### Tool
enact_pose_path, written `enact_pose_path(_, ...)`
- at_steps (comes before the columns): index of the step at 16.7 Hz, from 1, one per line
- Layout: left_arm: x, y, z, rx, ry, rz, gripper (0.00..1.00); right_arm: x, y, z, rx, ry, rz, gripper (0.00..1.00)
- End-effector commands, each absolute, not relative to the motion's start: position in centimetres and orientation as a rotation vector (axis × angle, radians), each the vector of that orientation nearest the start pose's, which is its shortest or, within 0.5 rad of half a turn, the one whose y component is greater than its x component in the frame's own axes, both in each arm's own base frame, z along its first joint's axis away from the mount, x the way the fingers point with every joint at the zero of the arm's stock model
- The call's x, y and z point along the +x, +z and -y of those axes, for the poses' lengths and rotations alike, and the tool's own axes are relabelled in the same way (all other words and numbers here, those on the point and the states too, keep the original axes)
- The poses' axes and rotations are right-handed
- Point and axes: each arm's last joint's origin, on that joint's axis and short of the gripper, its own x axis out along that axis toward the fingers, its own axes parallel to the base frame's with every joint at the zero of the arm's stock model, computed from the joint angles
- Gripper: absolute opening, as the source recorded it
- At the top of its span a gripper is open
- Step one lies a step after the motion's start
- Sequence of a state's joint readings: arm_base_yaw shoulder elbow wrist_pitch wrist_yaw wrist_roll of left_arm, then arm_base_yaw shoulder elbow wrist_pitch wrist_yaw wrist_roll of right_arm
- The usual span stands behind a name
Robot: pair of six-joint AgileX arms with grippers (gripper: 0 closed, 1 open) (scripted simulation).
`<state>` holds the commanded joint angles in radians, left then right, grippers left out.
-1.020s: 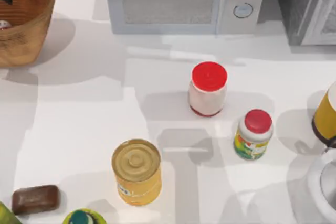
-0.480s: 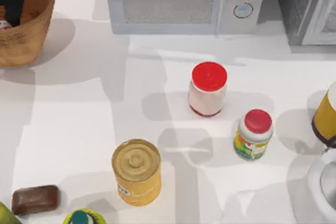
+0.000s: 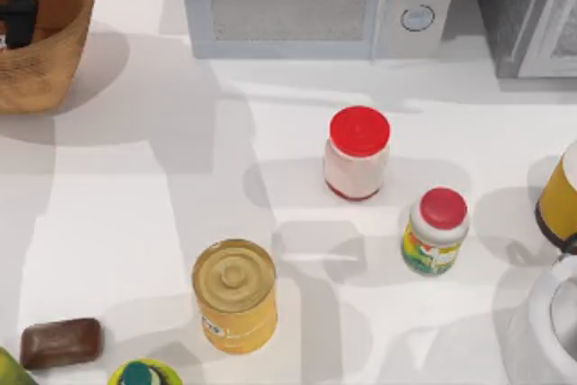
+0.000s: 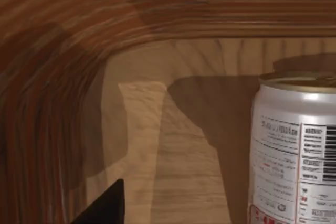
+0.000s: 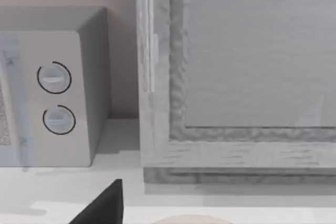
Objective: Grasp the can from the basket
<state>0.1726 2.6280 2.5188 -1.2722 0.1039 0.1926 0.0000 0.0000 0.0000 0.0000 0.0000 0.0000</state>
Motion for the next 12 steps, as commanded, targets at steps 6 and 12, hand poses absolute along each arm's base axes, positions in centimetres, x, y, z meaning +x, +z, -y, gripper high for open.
enact_pose_path(6,52.2,14.1,-8.5,-0.033,-0.053,-1.365,1.0,10.6,16.0,0.1,0.0,0.0,0.0,1.0)
enact_pose_path(12,52.4,13.2,-8.0,-0.031,-0.054,-1.367,1.0,10.6,16.0,0.1,0.0,0.0,0.0,1.0)
